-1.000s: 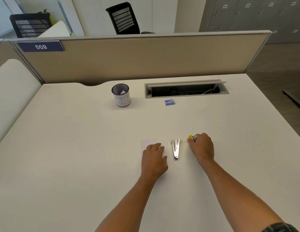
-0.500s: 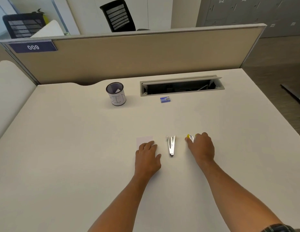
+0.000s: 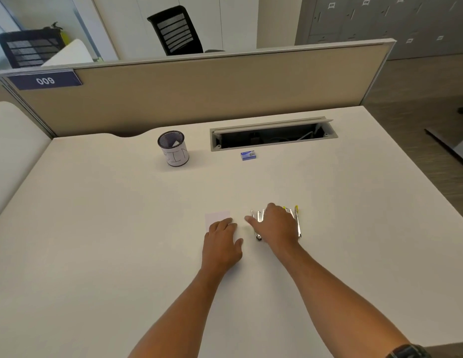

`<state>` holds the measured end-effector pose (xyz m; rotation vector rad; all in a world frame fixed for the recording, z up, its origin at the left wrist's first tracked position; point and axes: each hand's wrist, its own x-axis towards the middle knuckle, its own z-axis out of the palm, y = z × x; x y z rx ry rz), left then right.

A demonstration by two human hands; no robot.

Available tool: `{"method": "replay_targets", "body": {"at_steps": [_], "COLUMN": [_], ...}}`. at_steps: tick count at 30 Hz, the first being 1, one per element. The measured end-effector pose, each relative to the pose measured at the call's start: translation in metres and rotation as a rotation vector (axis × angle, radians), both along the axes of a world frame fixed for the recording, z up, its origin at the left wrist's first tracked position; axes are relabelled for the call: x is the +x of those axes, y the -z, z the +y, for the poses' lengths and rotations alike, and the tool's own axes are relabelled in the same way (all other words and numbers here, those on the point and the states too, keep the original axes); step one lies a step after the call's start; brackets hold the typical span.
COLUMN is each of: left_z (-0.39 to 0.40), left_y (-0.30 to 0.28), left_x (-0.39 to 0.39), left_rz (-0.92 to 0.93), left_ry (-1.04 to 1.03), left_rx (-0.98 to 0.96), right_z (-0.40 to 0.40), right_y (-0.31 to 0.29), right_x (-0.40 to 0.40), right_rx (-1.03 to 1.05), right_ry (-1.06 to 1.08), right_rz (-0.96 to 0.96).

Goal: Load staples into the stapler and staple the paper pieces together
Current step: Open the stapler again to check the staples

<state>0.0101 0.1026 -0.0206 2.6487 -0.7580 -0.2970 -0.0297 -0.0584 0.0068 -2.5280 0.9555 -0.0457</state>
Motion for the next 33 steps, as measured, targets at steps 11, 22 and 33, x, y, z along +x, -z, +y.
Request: {"method": "replay_targets", "body": {"at_steps": [11, 22, 33], "left_z": [-0.008, -0.022, -0.009], "left_y": [-0.016, -0.043, -0.041], "left_x": [0.004, 0.006, 0.015], "left_rz": [0.003, 0.424, 0.869], "left_ry": [0.011, -0.320, -0.197], "left_rx": [-0.200, -0.801, -0.902], "right_z": [0.012, 0.001, 0.002], "right_y": [0.020, 0.027, 0.015], "right_x": [0.002, -0.010, -0.014], "right_rx": [0.175, 0.965, 1.054], "right_ry": [-0.054, -0.054, -0.343], "right_rz": [-0.017, -0.446, -0.382]}}
